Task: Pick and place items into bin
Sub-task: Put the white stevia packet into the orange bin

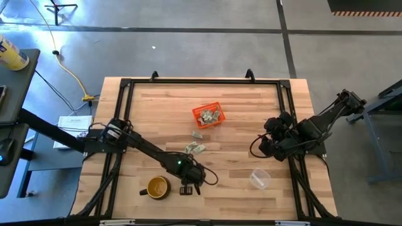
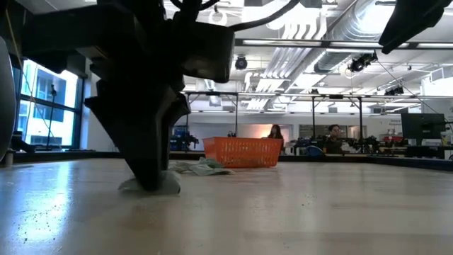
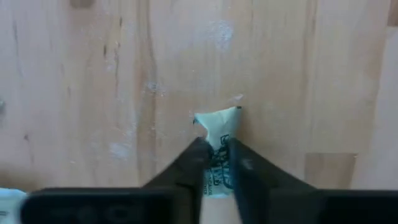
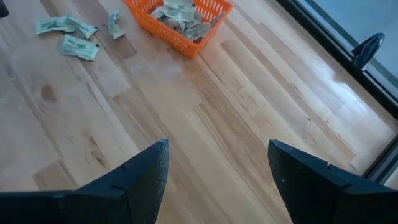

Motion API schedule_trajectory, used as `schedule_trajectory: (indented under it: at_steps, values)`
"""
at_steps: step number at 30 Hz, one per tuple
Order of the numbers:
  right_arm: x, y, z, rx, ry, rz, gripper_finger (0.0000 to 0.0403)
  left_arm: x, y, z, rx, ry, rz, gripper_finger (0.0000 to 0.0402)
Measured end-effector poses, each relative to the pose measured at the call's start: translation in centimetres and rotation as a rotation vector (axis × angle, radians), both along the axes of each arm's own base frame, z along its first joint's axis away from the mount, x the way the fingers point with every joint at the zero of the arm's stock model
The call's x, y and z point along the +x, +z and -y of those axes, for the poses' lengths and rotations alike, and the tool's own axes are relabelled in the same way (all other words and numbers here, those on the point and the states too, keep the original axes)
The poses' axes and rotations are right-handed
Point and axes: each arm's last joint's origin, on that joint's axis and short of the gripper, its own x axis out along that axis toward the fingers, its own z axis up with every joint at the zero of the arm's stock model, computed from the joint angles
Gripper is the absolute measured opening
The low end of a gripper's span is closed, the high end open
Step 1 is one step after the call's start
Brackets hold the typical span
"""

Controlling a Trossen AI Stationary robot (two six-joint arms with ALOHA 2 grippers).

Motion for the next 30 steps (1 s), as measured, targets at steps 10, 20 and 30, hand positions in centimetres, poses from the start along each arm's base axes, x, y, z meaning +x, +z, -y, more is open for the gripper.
schedule_trajectory:
  at_steps: [10,20,30]
  values:
    - [0.0,0.0,0.1,-0.016,-0.004,0.002,0.0263,2.5,4.7,-4.2,0.028,-0.005,0.074,0.0037]
    - [-0.5,-0.1,0.4,-0.039,-0.049,-0.022,0.0264,6.1,12.2,-17.6,0.207,0.065,0.279,0.0027]
    - [-0.1,0.0,0.2,0.006,-0.072,0.041,0.0264,4.8,12.0,-27.9,0.238,0.315,0.263,0.0203]
